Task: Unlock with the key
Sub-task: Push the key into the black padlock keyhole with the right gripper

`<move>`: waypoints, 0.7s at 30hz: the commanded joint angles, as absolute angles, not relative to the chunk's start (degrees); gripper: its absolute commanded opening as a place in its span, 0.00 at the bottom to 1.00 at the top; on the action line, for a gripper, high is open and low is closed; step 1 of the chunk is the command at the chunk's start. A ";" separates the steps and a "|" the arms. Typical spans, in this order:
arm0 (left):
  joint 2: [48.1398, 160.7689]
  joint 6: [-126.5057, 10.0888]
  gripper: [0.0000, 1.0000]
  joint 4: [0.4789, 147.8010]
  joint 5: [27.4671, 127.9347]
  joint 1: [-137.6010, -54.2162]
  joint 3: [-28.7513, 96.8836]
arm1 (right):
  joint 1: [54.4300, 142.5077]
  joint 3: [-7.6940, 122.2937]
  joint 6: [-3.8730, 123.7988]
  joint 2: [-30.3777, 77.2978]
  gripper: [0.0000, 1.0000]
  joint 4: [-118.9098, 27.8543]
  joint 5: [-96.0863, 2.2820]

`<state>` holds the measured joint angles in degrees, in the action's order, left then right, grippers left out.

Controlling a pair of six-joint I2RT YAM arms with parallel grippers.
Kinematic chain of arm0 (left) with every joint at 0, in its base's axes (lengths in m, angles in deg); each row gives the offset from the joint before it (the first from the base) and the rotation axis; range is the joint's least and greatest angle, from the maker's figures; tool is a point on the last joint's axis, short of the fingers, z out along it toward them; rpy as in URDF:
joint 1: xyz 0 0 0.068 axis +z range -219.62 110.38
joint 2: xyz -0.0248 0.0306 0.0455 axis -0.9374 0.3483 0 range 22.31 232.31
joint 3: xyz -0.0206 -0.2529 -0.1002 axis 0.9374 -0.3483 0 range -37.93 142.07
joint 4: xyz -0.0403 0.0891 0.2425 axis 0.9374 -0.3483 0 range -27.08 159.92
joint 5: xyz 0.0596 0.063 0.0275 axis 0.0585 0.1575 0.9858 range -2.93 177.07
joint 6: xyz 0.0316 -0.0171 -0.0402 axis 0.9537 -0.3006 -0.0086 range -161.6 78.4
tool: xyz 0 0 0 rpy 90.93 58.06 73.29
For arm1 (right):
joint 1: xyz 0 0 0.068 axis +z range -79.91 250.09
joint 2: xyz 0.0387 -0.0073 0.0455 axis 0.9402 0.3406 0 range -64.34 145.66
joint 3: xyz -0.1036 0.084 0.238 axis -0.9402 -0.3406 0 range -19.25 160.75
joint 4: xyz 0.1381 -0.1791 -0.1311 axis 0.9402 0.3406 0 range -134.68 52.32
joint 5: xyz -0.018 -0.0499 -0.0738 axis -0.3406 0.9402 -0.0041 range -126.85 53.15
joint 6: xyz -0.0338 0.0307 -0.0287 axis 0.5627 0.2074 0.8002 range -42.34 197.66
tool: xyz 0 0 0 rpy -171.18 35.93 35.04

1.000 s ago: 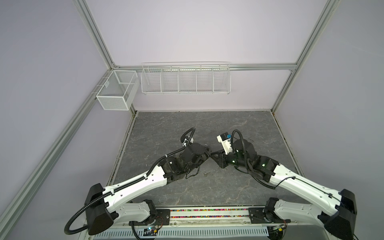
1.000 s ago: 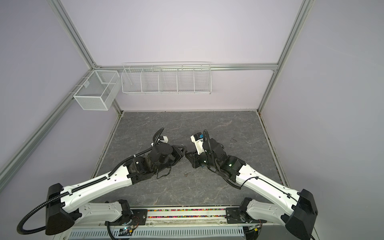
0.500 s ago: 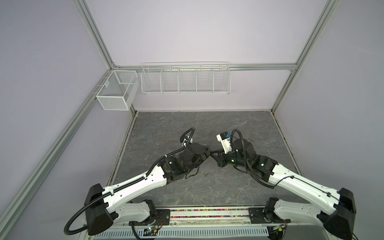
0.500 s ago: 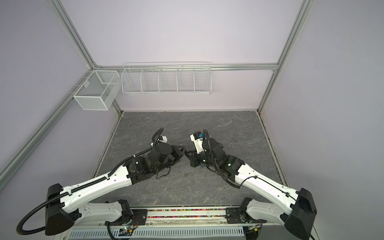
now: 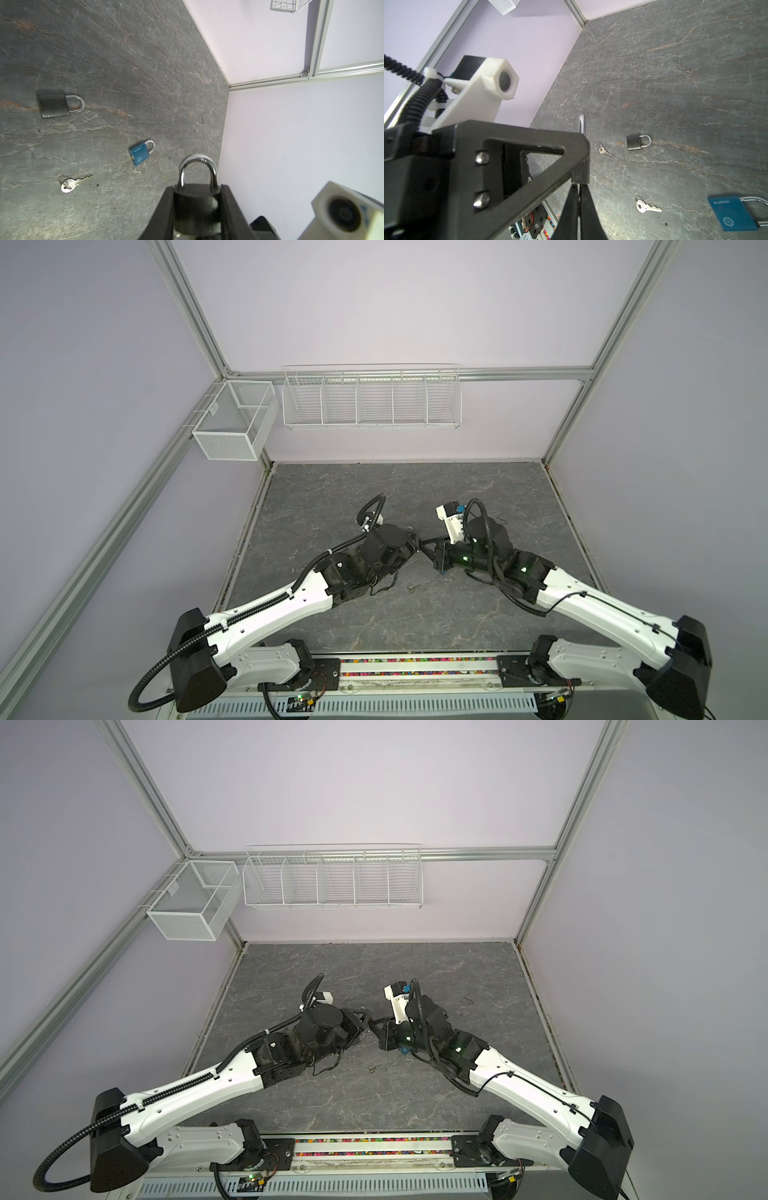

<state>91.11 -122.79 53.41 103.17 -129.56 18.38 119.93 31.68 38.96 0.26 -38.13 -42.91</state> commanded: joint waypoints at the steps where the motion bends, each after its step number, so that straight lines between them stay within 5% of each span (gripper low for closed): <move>1: 89.85 -124.36 0.00 58.46 97.42 -130.70 17.45 | 120.58 29.71 35.40 -1.89 0.07 -46.41 -48.32; 21: 85.77 -124.99 0.00 60.05 100.78 -130.68 14.73 | 119.79 26.76 21.45 -3.25 0.07 -57.63 -59.24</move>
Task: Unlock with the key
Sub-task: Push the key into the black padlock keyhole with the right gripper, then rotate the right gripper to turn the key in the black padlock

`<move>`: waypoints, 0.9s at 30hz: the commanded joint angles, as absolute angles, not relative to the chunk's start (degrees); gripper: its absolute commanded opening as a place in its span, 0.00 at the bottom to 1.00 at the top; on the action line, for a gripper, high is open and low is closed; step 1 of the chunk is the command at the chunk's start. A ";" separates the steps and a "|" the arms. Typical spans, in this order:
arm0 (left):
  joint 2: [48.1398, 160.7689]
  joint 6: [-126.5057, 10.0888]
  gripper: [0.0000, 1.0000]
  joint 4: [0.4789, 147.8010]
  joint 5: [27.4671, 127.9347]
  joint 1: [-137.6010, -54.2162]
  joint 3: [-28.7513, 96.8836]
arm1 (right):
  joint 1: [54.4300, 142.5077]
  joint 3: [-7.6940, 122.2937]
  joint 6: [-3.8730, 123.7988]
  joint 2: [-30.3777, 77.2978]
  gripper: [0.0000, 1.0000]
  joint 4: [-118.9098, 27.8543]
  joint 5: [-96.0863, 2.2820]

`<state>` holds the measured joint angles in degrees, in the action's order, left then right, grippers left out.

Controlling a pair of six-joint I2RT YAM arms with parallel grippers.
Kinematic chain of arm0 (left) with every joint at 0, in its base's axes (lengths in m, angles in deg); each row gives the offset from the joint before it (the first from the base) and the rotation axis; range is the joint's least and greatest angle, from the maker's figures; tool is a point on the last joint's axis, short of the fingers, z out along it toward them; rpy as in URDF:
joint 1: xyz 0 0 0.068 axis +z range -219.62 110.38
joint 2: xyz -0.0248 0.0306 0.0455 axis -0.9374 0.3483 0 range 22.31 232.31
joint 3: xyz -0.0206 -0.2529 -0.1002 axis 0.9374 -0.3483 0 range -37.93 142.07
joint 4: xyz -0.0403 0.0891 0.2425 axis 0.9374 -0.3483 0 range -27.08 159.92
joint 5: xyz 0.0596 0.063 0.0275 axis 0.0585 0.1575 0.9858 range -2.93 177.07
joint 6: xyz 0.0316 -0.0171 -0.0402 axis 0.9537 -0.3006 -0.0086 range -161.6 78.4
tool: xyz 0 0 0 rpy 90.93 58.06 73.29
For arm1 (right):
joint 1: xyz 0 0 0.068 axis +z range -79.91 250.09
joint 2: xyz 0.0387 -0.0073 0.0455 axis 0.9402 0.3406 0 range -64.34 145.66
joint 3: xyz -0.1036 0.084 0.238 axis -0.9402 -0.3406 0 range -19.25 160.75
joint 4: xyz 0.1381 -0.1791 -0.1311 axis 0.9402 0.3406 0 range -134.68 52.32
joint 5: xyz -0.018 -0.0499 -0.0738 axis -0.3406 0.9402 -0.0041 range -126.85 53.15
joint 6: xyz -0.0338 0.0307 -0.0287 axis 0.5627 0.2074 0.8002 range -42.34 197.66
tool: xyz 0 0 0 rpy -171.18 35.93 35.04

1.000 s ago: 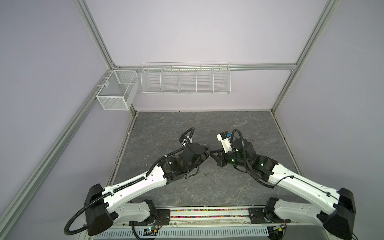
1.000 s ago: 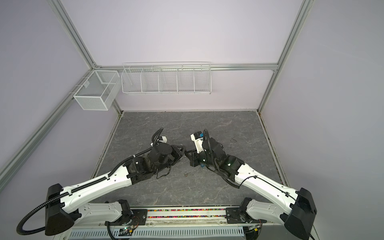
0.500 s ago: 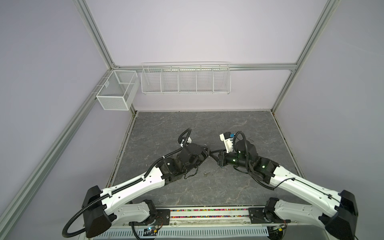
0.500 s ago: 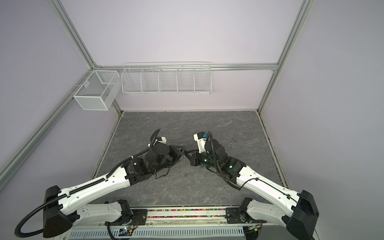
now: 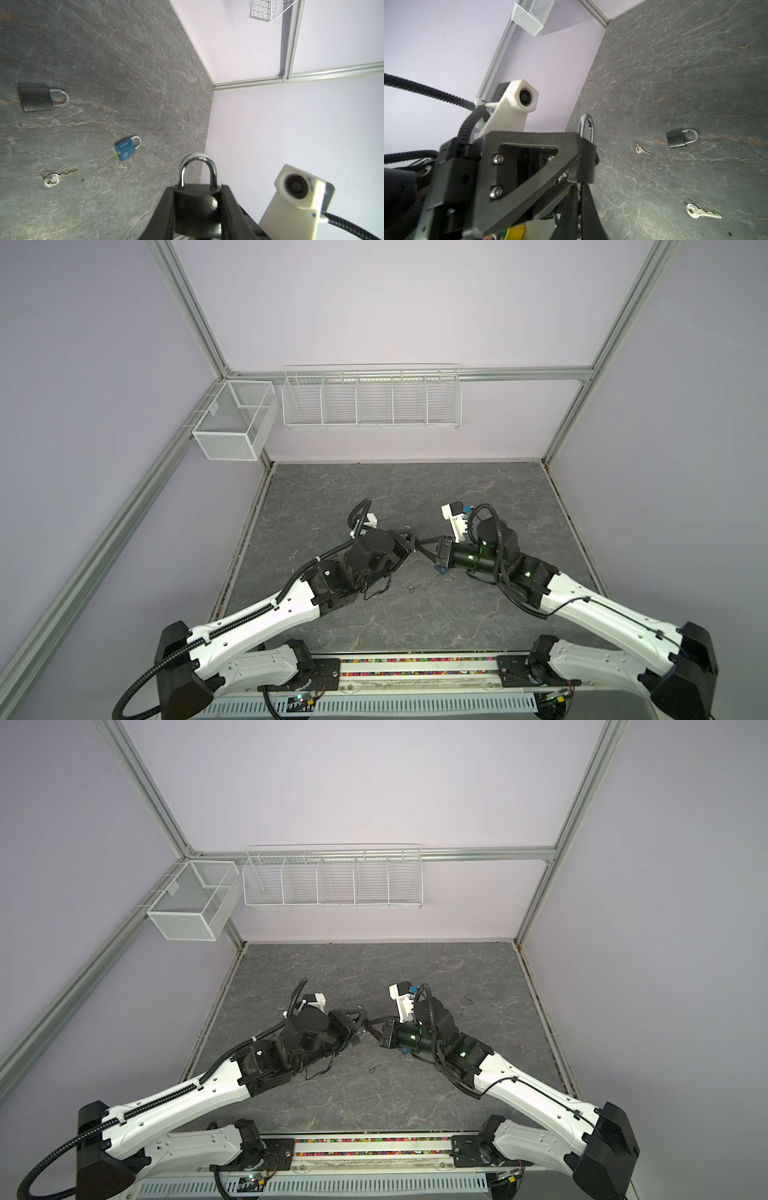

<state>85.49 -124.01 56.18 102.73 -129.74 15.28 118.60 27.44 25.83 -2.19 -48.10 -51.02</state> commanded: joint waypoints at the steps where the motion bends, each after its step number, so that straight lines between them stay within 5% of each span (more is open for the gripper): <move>1: 85.70 -125.01 0.00 60.38 100.78 -130.70 14.59 | 119.87 26.59 21.25 -3.42 0.07 -57.52 -58.89; 27: 83.16 -126.48 0.00 64.24 101.84 -130.33 11.37 | 119.63 23.33 14.62 -4.88 0.06 -65.89 -57.83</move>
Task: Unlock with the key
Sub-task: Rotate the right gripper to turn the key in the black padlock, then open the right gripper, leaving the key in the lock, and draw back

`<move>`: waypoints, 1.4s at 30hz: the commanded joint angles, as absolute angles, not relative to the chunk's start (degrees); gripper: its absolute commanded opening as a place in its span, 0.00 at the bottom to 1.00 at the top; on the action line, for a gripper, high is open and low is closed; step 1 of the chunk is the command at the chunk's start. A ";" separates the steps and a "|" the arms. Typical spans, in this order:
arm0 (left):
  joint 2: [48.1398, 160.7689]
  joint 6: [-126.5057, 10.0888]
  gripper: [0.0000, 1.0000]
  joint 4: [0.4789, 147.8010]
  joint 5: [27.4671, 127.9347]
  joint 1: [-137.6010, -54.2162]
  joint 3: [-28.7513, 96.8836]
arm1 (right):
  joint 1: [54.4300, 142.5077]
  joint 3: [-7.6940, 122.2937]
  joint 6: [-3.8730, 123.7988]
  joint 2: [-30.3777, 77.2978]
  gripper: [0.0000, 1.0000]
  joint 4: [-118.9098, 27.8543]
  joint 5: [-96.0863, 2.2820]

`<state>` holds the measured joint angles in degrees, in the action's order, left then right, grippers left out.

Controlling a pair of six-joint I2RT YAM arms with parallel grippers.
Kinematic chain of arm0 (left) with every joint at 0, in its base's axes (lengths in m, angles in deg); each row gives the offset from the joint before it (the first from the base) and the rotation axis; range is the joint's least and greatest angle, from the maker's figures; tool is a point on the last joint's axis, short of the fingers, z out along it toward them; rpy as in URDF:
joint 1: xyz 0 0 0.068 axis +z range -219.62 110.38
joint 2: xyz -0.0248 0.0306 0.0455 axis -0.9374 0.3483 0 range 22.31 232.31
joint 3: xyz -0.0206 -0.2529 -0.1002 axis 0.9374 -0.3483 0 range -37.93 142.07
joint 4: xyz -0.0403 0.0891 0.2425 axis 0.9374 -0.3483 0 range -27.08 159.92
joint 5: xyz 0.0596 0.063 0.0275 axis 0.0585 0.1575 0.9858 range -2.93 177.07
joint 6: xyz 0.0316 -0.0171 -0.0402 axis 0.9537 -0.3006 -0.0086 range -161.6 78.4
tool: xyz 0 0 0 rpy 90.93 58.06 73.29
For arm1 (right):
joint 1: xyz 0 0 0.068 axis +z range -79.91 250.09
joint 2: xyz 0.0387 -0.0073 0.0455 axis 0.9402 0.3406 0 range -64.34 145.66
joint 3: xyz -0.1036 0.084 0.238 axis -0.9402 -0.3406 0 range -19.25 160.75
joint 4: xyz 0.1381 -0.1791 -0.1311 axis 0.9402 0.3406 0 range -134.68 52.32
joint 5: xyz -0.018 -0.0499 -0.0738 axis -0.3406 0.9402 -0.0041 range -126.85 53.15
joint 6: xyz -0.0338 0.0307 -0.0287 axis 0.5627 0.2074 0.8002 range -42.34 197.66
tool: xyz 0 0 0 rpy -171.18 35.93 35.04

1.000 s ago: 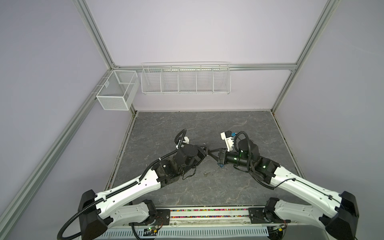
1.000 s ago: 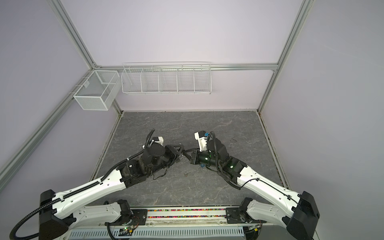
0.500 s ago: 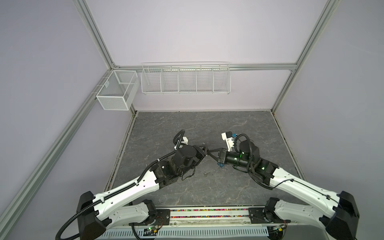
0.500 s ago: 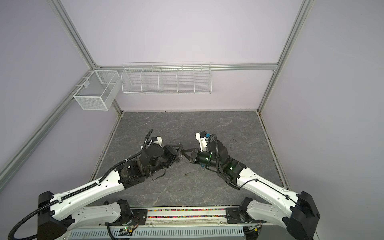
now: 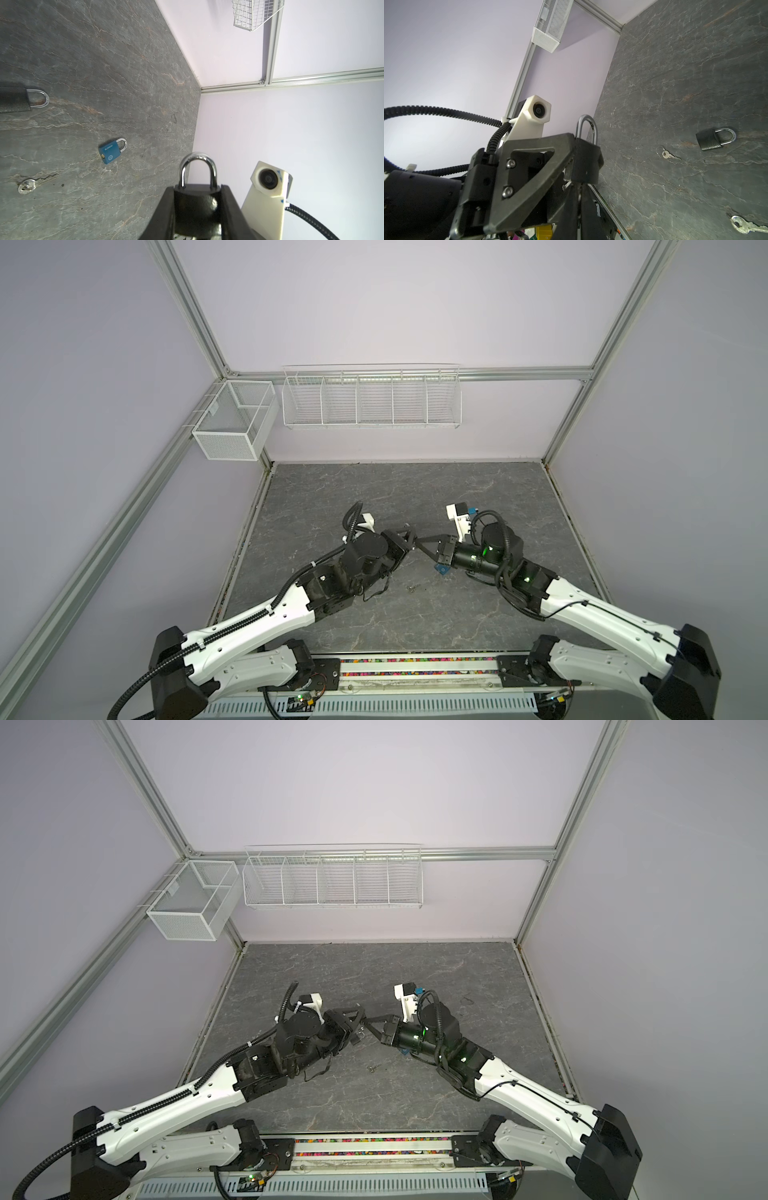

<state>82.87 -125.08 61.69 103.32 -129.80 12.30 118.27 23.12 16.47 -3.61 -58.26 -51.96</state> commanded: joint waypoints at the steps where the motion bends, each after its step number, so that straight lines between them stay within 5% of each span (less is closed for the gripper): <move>1: 83.28 -126.50 0.00 64.45 101.75 -130.35 11.44 | 119.85 23.69 14.95 -4.64 0.06 -65.64 -58.09; 16: 84.53 -123.47 0.00 62.63 102.62 -128.72 13.41 | 121.43 33.20 31.26 -4.16 0.08 -37.46 -49.06; 22: 84.85 -115.33 0.00 58.14 105.68 -127.45 14.77 | 121.41 37.47 40.61 -4.40 0.38 -24.00 -41.91; 29: 83.81 -96.03 0.00 60.79 108.29 -127.36 14.83 | 121.41 45.19 50.57 -2.66 0.51 -8.21 -33.39; 42: 79.77 -51.66 0.00 87.03 101.87 -134.67 4.32 | 121.41 60.53 57.77 1.10 0.74 6.78 -28.37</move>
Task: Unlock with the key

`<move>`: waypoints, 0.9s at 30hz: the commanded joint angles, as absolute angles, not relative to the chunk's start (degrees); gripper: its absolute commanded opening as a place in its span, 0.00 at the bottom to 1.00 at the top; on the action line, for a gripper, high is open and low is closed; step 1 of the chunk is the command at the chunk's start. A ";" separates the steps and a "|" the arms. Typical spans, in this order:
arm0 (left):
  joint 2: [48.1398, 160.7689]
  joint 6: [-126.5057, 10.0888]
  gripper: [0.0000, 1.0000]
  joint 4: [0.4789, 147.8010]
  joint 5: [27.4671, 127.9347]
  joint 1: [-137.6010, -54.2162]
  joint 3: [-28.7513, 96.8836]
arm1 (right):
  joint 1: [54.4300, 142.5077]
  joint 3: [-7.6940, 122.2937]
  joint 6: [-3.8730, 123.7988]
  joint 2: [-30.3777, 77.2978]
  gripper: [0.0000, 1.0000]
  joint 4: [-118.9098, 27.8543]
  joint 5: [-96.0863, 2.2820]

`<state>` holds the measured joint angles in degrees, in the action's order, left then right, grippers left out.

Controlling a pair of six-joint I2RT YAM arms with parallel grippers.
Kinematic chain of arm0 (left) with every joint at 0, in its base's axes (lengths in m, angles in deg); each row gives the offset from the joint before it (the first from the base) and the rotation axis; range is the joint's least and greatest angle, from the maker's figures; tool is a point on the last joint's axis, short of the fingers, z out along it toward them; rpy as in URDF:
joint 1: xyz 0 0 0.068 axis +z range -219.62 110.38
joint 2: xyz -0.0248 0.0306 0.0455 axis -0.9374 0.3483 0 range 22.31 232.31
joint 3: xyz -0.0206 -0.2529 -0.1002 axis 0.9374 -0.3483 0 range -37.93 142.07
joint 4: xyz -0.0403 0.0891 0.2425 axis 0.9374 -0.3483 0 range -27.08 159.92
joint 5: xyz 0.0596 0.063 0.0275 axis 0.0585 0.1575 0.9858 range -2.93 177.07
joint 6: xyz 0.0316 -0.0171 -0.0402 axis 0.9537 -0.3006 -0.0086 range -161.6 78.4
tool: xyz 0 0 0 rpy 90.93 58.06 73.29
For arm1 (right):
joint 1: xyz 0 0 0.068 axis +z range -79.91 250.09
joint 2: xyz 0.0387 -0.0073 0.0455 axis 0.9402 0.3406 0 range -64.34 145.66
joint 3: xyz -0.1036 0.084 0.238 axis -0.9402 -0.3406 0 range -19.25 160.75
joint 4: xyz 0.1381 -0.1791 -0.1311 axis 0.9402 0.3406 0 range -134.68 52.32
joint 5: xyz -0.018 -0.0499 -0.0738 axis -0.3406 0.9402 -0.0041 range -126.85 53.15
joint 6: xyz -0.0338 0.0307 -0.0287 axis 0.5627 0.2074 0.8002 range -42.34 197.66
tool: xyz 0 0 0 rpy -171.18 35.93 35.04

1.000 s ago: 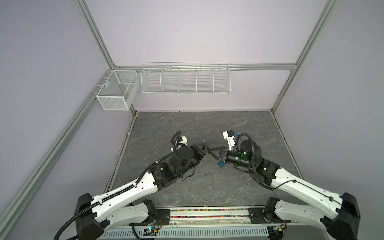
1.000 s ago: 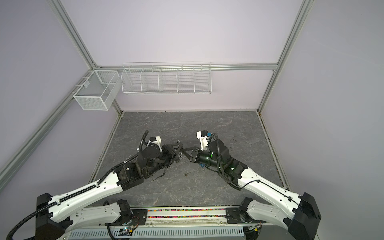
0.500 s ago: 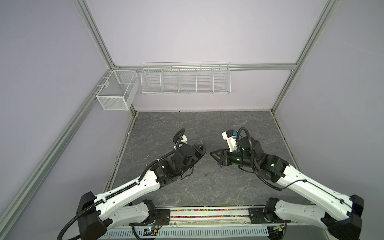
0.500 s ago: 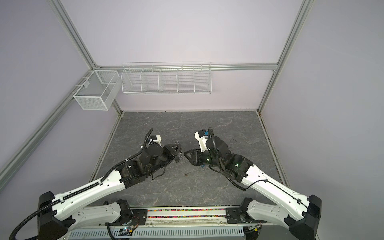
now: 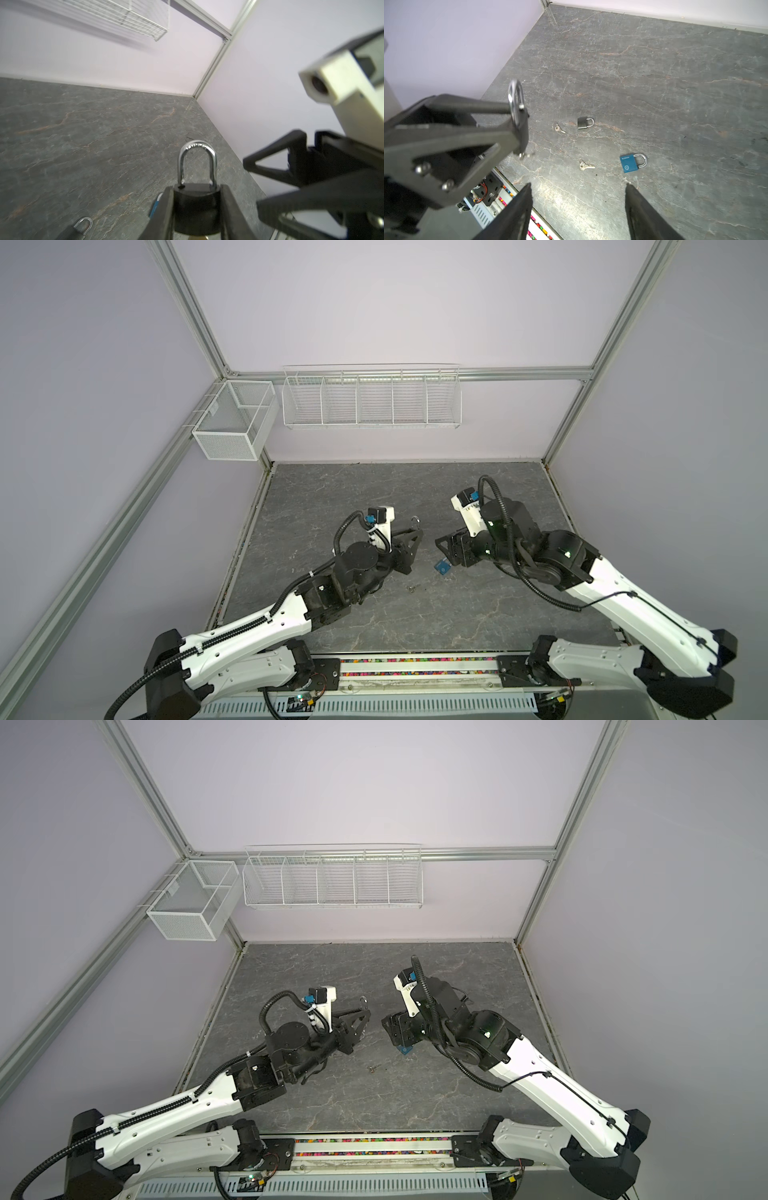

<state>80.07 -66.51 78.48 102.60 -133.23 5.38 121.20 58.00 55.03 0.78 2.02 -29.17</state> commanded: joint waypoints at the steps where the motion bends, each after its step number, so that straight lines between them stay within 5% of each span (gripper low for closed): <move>1: 79.84 -50.41 0.00 88.40 101.40 -134.66 3.60 | 121.41 61.53 57.96 1.33 0.76 7.13 -29.21; 14: 82.10 -39.46 0.00 102.38 96.63 -135.38 -4.10 | 121.88 74.27 57.96 8.96 0.86 15.66 -29.27; 27: 83.34 -37.22 0.00 104.59 96.39 -135.68 -5.76 | 122.73 86.38 59.53 20.33 0.90 25.64 -18.93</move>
